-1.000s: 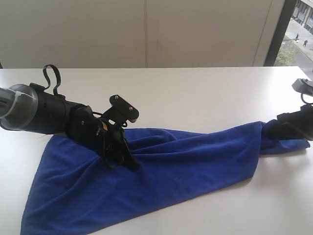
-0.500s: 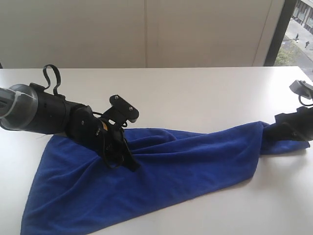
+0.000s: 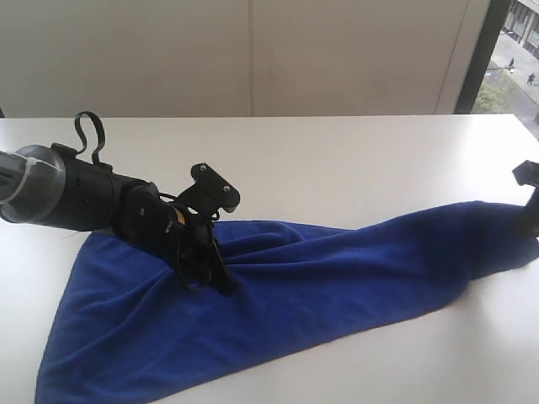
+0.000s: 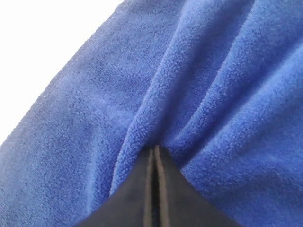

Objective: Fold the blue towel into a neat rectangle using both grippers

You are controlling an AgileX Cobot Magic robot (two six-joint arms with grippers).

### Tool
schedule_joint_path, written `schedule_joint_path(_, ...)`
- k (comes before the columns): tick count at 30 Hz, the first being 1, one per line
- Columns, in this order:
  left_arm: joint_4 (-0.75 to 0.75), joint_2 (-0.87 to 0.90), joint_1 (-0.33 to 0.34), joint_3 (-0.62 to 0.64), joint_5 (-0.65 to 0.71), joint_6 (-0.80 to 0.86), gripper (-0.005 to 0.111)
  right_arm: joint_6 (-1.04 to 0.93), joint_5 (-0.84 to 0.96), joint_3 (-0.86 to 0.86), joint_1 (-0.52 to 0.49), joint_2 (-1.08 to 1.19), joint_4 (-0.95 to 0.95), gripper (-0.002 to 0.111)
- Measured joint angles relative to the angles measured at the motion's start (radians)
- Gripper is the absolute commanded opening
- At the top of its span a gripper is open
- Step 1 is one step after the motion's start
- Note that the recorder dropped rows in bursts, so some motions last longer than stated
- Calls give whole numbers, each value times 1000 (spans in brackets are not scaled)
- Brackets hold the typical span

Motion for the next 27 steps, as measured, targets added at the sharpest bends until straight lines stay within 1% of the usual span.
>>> schedule_joint_path(4, 0, 0, 0, 0, -2, 2, 0, 77, 70, 0, 0, -44, -73, 0)
schedule_joint_path(8, 0, 0, 0, 0, -4, 4, 0, 142, 80, 0, 0, -69, -144, 0)
schedule_joint_path(14, 0, 0, 0, 0, -4, 4, 0, 260, 82, 0, 0, -73, -306, 0)
schedule_joint_path(22, 3, -19, 0, 0, 4, 8, 0, 281, 84, 0, 0, -73, -331, 0)
schedule_joint_path(27, 20, -88, 8, 22, 98, 15, 0, 281, 84, 2, 0, -73, -331, 0)
